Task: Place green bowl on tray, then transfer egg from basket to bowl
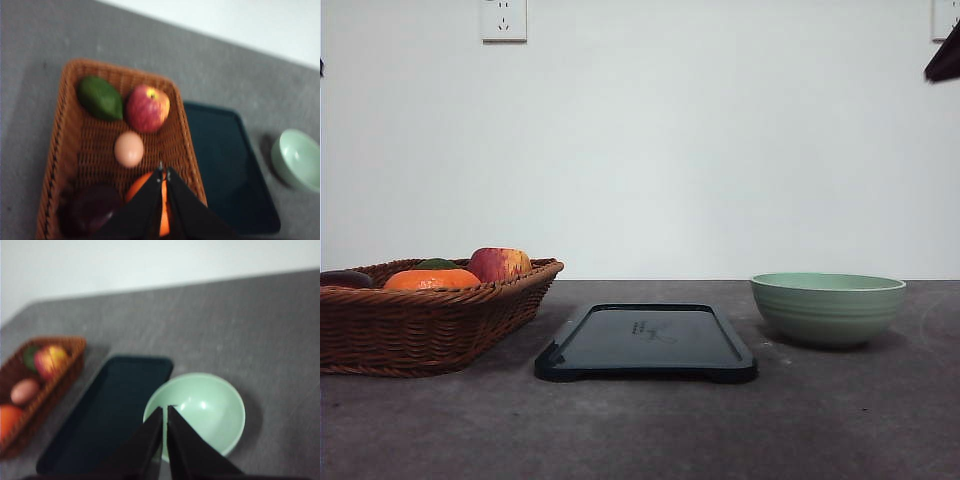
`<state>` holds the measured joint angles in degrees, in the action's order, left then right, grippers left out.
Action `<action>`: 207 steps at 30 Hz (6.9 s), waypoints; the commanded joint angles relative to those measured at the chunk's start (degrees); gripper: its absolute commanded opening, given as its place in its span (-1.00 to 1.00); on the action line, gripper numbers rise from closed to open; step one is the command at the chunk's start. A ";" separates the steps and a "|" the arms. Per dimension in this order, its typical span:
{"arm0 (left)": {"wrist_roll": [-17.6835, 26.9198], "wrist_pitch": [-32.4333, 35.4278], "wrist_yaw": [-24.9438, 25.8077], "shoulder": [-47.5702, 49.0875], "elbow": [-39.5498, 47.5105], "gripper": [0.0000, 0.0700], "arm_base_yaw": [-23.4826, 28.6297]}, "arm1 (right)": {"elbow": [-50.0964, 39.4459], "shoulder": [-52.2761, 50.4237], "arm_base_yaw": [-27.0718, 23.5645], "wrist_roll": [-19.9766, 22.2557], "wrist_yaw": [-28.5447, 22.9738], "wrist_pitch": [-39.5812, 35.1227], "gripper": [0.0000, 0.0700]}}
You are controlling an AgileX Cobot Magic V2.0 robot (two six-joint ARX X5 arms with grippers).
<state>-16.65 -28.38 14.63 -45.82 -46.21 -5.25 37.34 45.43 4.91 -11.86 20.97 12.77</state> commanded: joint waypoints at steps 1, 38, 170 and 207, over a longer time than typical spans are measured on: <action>2.73 -0.96 0.22 -1.73 -1.98 -1.00 -0.50 | 2.19 2.44 0.64 3.03 0.08 1.87 -0.98; 5.06 -7.81 0.26 -8.86 -5.91 0.12 -2.32 | 18.13 19.63 2.39 -0.68 -9.23 26.35 -0.19; 3.63 -8.70 0.22 -8.88 -5.91 0.12 -2.32 | 60.76 59.72 21.59 6.89 -11.96 32.61 -0.47; 6.72 -13.19 0.22 -13.06 -11.13 0.10 -4.22 | -2.57 -4.15 21.59 5.01 -18.41 15.09 -0.47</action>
<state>-11.65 -41.90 14.81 -57.97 -55.70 -9.30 34.54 41.04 26.16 -6.26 2.79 28.17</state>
